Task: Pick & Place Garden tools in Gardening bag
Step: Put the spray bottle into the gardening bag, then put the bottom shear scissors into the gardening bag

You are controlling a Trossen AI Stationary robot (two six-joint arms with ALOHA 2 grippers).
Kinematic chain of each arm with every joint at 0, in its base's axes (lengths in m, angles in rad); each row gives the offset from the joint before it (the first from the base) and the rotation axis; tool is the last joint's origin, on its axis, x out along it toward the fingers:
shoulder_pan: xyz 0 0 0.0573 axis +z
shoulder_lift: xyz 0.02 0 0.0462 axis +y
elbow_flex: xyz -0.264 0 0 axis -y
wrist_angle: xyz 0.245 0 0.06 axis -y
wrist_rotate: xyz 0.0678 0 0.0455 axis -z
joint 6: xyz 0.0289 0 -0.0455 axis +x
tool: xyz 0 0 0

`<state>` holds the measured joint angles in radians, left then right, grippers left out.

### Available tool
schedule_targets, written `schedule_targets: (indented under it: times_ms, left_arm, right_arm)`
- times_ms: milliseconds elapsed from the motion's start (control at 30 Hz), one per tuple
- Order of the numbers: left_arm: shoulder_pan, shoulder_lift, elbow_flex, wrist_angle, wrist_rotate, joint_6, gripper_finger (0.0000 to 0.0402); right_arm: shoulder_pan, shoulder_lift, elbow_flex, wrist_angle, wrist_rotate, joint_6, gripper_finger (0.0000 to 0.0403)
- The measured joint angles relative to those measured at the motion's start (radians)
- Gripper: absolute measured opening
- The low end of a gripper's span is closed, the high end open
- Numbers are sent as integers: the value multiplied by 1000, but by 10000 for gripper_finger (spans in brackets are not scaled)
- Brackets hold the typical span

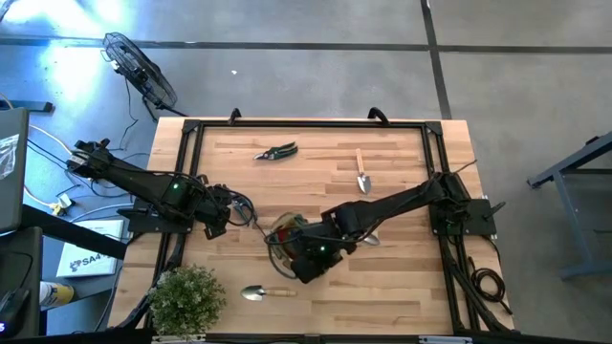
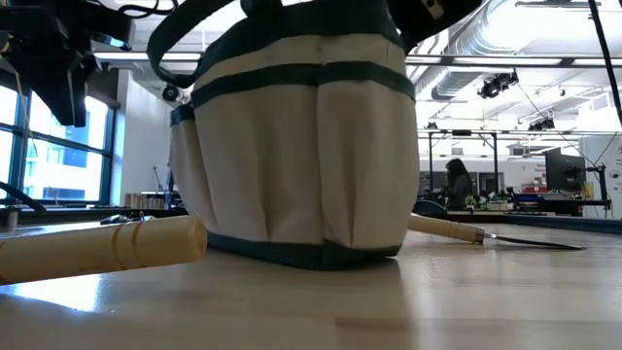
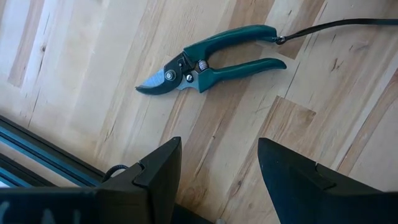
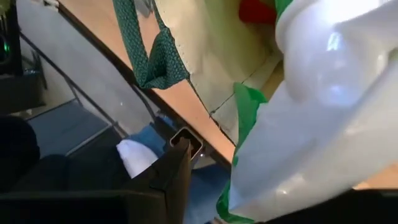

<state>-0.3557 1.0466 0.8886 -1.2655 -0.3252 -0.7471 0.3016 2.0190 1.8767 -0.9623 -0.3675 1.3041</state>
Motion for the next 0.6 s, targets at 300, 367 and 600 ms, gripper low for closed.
schedule_targets:
  times_ms: [300,367,600]
  left_arm:
    - [0,0,0,0,0,0,203]
    - [0,0,0,0,0,0,203]
    - [0,0,0,0,-1,0,203]
  right_arm:
    - [4,-5,0,63,-209,47,148]
    - [10,-12,0,103,-241,78,148]
    - [50,-56,0,180,-268,91,148]
